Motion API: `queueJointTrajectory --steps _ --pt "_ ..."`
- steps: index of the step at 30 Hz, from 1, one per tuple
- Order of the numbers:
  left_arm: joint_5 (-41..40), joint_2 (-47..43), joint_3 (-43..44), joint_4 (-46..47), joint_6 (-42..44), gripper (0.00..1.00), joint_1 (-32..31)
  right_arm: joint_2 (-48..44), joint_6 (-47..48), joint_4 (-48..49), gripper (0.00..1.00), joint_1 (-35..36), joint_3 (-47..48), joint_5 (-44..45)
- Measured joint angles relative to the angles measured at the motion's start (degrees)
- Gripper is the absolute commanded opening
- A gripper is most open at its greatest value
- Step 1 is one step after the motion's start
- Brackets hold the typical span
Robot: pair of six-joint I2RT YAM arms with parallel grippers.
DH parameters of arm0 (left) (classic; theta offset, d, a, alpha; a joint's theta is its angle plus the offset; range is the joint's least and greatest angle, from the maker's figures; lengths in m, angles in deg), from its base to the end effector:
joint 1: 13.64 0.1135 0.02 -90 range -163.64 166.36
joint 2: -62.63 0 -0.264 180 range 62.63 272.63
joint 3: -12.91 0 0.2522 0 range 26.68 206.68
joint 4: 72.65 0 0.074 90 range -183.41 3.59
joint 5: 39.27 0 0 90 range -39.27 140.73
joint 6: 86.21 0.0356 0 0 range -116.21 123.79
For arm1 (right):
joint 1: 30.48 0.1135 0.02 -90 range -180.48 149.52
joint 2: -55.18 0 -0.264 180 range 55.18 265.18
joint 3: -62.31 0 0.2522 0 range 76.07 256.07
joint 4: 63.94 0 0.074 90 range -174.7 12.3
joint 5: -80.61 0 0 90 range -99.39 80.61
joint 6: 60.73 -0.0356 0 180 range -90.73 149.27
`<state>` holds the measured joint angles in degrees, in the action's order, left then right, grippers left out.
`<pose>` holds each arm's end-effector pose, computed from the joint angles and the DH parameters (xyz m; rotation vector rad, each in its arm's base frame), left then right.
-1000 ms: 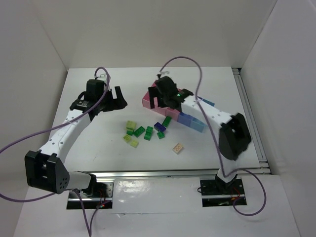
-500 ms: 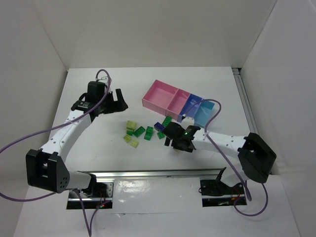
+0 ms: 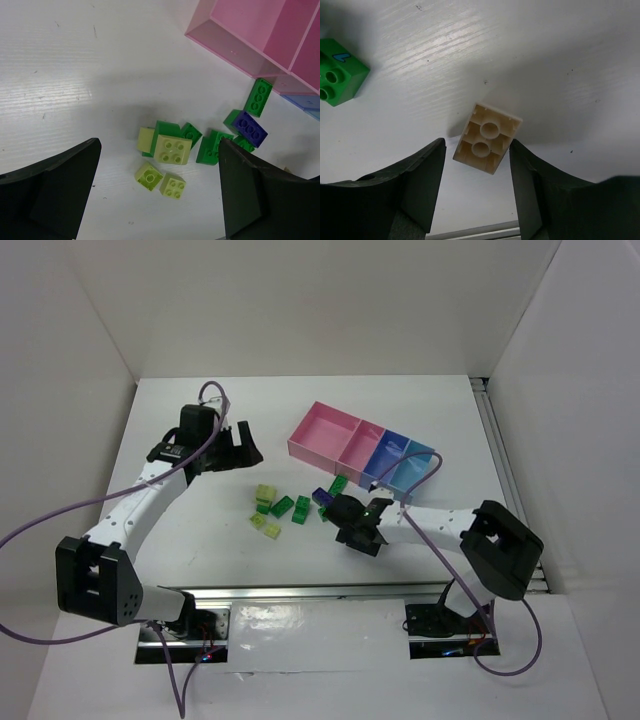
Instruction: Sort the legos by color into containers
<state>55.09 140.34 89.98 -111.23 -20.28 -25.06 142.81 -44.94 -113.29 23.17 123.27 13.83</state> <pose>0.2943 -0.0622 0.2994 -0.2108 2.2769 -0.4136 0.1655 0.2013 0.1605 0.5431 2.6174 0.0530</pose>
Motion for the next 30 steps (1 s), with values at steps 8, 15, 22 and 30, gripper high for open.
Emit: queueJointTrajectory --steps 8,15,22,30 --pt "1.03 0.04 0.0 0.0 0.17 1.0 0.0 3.48 2.8 -1.2 0.26 -0.26 3.8 5.68" --pt "1.14 0.04 0.0 0.0 0.37 1.0 0.0 3.28 9.9 -2.8 0.23 -0.59 14.1 14.05" --pt "1.09 0.04 0.0 0.0 0.31 1.0 0.0 2.38 20.13 -0.04 0.26 -11.1 18.53 18.36" --pt "0.83 0.04 0.0 0.0 -0.2 1.0 0.0 4.87 30.53 4.85 0.26 -22.82 22.29 15.67"
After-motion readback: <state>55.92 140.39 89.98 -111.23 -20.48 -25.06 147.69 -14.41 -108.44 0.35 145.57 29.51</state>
